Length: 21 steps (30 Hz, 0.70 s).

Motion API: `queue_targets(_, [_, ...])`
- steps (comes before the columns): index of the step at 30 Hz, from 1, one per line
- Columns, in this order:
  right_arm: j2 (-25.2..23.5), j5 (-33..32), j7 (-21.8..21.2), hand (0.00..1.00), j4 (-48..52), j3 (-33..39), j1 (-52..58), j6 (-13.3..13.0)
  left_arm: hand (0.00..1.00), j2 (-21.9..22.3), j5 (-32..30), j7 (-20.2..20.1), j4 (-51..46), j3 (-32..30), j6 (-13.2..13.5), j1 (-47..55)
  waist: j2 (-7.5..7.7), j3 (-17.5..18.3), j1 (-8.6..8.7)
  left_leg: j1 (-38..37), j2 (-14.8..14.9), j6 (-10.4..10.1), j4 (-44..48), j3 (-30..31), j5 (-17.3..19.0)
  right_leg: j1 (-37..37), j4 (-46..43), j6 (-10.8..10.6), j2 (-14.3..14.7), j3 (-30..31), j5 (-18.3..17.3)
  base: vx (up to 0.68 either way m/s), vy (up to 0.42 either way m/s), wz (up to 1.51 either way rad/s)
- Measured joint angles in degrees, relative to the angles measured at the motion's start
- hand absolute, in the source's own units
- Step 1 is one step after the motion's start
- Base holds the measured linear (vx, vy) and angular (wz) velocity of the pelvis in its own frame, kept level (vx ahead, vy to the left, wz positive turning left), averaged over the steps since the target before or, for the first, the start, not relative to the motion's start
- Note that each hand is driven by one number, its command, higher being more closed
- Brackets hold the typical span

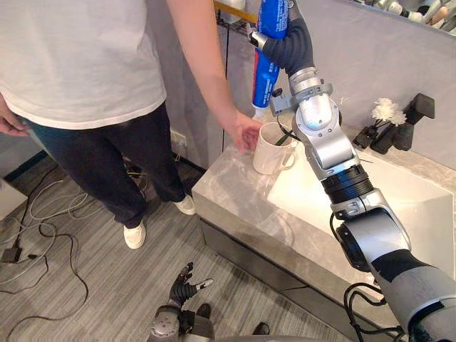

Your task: Organize washtable

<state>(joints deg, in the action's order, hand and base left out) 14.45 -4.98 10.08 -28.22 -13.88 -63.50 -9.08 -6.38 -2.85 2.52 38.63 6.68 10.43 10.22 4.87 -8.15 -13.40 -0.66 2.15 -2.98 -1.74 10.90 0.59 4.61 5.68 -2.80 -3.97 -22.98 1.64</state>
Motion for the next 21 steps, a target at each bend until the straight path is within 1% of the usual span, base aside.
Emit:
queue_targets(2, [0.01,0.00,0.02,1.00,-0.02,0.01,-0.63,0.51,0.00,-0.10,0.00,0.18,-0.03,0.00,0.00,-0.25,-0.14,-0.86,0.12,0.00,-0.09,0.03,0.18,-0.04,0.02,-0.20,-0.67,-0.08,-0.21,0.04,-0.24,0.00,0.000,0.00])
queue_targets(13, [0.01,-0.12,-0.04,1.00,-0.21,0.01,-0.63,0.61,0.00,-0.12,0.01,1.09,-0.04,0.19,0.00,-0.26,-0.36,-1.04,0.21,-0.23,0.12,0.10,0.20,-0.75,0.08,-0.91,-1.98,0.02,-0.29,0.95,-0.86,0.00,0.006,-0.03])
queue_targets(18, [0.03,-0.24,-0.17,1.00,-0.07,0.01,-0.55,0.61,0.00,-0.18,0.01,1.38,0.22,0.18,-0.16,-0.24,-0.49,-1.13,0.87,-0.60,0.18,0.11,0.19,-1.07,0.09,-0.92,-2.34,0.06,-0.32,1.31,-0.92,-0.01,0.015,-0.04])
queue_targets(19, [0.07,-0.38,-0.19,1.00,0.67,0.01,-0.03,0.57,0.00,-0.25,0.01,1.37,0.35,0.18,-0.22,-0.24,-0.49,-1.13,1.41,-0.66,0.18,0.12,0.19,-1.16,0.09,-0.91,-2.40,0.06,-0.34,1.38,-0.92,0.00,0.000,0.00])
queue_targets(21, [0.22,-0.72,-0.25,1.00,2.21,0.01,1.48,0.57,0.00,-0.31,0.01,1.37,0.61,0.16,-0.22,-0.24,-0.50,-1.13,1.60,-0.85,0.19,0.17,0.18,-1.43,0.13,-0.90,-2.51,0.05,-0.37,1.65,-0.92,-0.02,0.016,-0.07])
